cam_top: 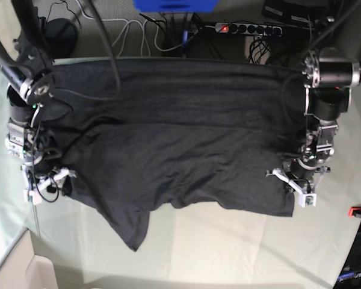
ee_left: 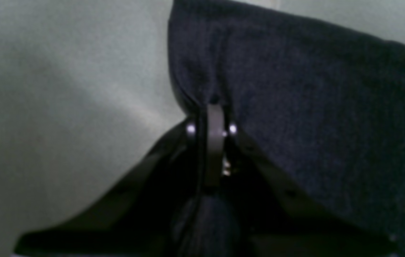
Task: Layout the t-shirt on the table in an organized manner, then fold the t-shirt properly
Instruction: 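Grasp the shirt's middle with both grippers at its sides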
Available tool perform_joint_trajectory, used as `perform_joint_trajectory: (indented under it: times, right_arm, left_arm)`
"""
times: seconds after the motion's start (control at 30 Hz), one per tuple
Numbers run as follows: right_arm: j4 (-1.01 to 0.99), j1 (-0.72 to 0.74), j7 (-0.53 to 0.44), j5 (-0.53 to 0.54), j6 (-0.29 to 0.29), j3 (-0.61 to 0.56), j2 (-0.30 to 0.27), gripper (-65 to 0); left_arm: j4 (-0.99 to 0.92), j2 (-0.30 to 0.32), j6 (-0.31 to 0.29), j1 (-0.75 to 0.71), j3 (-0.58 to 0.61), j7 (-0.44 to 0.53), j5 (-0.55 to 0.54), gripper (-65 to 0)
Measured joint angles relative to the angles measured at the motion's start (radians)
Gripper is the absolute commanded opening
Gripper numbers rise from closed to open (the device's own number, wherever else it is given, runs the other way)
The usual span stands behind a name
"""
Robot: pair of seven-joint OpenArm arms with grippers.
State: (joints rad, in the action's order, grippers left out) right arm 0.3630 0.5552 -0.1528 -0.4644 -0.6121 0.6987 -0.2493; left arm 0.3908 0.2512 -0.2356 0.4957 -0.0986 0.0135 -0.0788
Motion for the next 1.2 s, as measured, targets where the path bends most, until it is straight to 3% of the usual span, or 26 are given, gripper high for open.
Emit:
perform_joint_trajectory:
  times: [0.17,0.3,0.43,0.83,0.97,1.13,1.2]
  right_arm:
    - [0.005,0.026,-0.010,0.004,0.007,0.000,0.000,-27.4]
    - [-0.004,0.026,-0.002,0.000,0.143,-0.004,0.006,-24.6]
    - [-0.004,0.027,-0.007,0.000,0.143,-0.004,0.003,-24.5]
    - [-0.088,0.026,-0.013,0.003,0.143,-0.006,0.013,-25.6]
    - [-0.086,0.010,-0.031,0.011,0.147,-0.122,0.009,-37.3]
    - [-0.084,0.006,-0.035,0.016,0.147,-0.202,0.010,-63.9]
    - [-0.083,0.004,-0.040,0.019,0.145,-0.196,0.005,-65.0]
  left_arm:
    - [0.210,-0.001,0.000,-0.119,-0.069,-0.026,-0.076,-64.8]
    - [0.391,-0.002,0.000,-0.174,-0.090,-0.143,-0.102,-64.8]
    - [0.513,-0.002,-0.002,-0.218,-0.110,-0.148,-0.128,-64.8]
    - [0.514,-0.002,0.000,-0.224,-0.109,-0.164,-0.128,-64.8]
    - [0.514,-0.002,0.000,-0.224,-0.109,-0.164,-0.128,-64.8]
    - [0.514,-0.002,0.000,-0.224,-0.109,-0.163,-0.127,-64.8]
    - [0.513,-0.002,0.000,-0.224,-0.109,-0.163,-0.124,-64.8]
